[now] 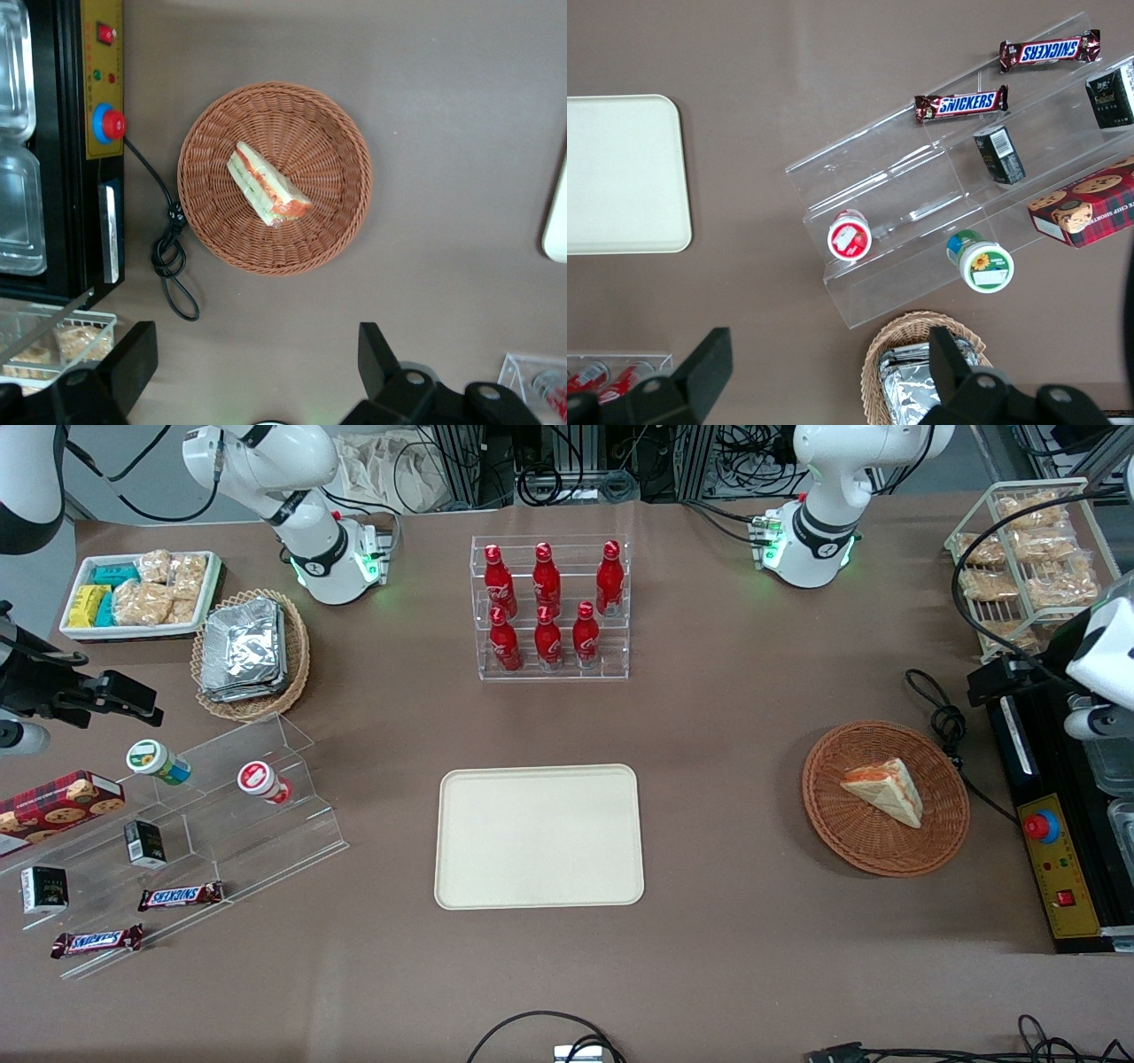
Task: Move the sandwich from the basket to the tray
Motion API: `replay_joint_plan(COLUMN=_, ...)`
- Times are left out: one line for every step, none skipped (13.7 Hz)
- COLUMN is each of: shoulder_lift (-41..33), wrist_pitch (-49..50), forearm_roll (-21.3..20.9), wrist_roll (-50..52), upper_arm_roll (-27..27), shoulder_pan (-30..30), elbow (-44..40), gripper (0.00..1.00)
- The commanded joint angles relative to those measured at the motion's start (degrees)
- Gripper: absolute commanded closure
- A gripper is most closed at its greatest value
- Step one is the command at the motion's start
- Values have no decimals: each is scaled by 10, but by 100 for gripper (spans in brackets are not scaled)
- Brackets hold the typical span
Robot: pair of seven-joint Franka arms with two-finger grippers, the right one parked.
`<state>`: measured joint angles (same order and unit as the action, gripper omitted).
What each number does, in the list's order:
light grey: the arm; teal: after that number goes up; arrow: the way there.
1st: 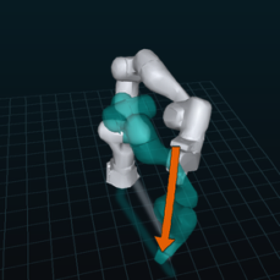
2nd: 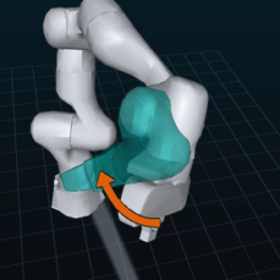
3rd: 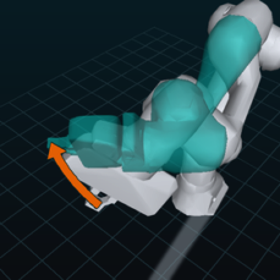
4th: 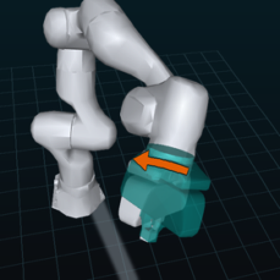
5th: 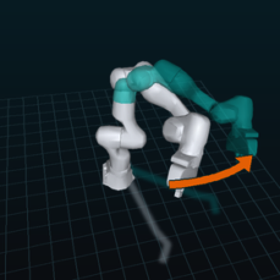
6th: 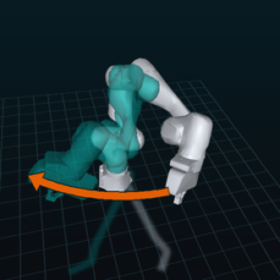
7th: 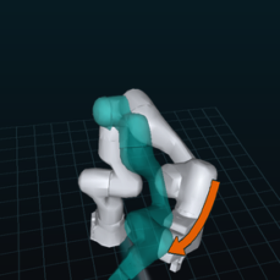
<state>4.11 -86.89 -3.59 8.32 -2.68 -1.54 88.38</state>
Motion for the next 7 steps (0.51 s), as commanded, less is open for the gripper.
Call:
replay_joint_plan(shoulder_lift=-24, wrist_pitch=-58, forearm_roll=-7, wrist_roll=49, upper_arm_roll=-3, shoulder_pan=-9, elbow=66, gripper=0)
replay_joint_plan(shoulder_lift=-37, wrist_pitch=-95, forearm_roll=-7, wrist_roll=67, upper_arm_roll=-3, shoulder_pan=-22, elbow=103, gripper=0)
replay_joint_plan(shoulder_lift=-44, wrist_pitch=-125, forearm_roll=-7, wrist_roll=91, upper_arm_roll=-3, shoulder_pan=-26, elbow=135, gripper=0)
replay_joint_plan(shoulder_lift=-47, wrist_pitch=-153, forearm_roll=-7, wrist_roll=106, upper_arm_roll=-3, shoulder_pan=-27, elbow=164, gripper=0)
replay_joint_plan(shoulder_lift=-52, wrist_pitch=-185, forearm_roll=-7, wrist_roll=113, upper_arm_roll=-3, shoulder_pan=-27, elbow=194, gripper=0)
replay_joint_plan(shoulder_lift=-59, wrist_pitch=-221, forearm_roll=-8, wrist_roll=129, upper_arm_roll=-3, shoulder_pan=-28, elbow=229, gripper=0)
replay_joint_plan(shoulder_lift=-60, wrist_pitch=-254, forearm_roll=-8, wrist_roll=150, upper_arm_roll=-3, shoulder_pan=-28, elbow=258, gripper=0)
